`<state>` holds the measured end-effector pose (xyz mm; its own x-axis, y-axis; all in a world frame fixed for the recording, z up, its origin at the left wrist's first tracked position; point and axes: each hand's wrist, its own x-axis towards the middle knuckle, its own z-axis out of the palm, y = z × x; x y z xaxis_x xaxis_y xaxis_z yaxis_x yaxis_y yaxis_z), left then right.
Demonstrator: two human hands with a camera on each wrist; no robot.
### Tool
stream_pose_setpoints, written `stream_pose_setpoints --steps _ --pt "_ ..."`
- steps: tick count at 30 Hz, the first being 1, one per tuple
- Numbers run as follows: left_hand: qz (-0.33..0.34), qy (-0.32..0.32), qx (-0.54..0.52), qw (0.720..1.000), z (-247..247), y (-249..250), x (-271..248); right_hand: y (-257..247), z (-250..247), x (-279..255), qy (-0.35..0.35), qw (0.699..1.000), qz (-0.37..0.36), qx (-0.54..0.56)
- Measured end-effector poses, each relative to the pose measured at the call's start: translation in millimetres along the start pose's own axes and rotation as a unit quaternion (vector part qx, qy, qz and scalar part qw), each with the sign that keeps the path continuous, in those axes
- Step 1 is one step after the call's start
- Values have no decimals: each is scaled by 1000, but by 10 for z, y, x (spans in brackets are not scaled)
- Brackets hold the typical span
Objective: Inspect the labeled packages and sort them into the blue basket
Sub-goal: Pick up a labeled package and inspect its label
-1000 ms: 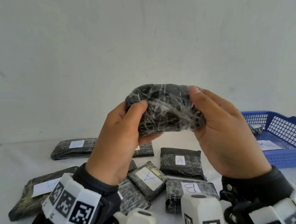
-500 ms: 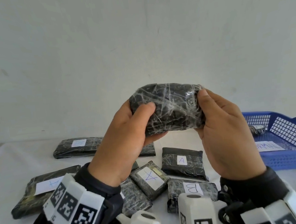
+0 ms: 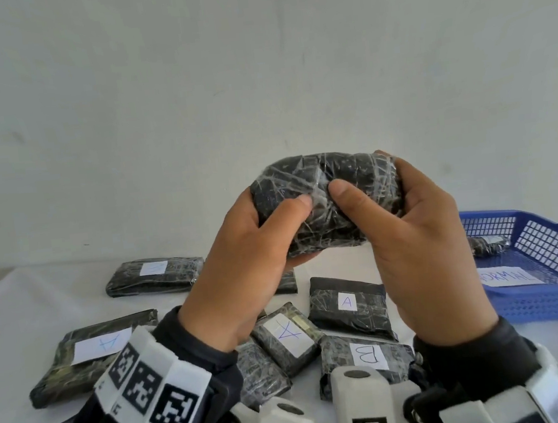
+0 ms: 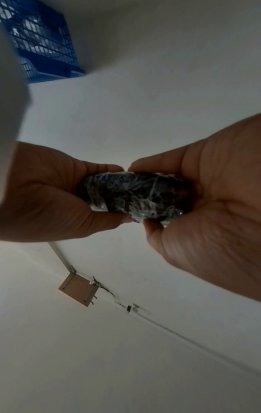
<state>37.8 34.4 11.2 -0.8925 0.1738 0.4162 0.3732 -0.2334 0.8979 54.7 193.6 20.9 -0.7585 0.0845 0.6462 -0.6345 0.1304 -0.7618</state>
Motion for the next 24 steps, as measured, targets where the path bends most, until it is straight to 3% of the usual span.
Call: stream_pose_setpoints --steps 8,12,17,24 --pt "-21 11 -15 1000 -80 29 20 8 28 -2 -15 1000 2 -11" --pt "-30 2 -53 998 -97 45 33 26 -48 7 -51 998 36 31" --pt "-59 16 -102 993 -94 84 28 1 -119 24 -39 994 68 73" --pt "-83 25 -101 991 -77 140 20 61 -96 28 -42 999 23 -20"
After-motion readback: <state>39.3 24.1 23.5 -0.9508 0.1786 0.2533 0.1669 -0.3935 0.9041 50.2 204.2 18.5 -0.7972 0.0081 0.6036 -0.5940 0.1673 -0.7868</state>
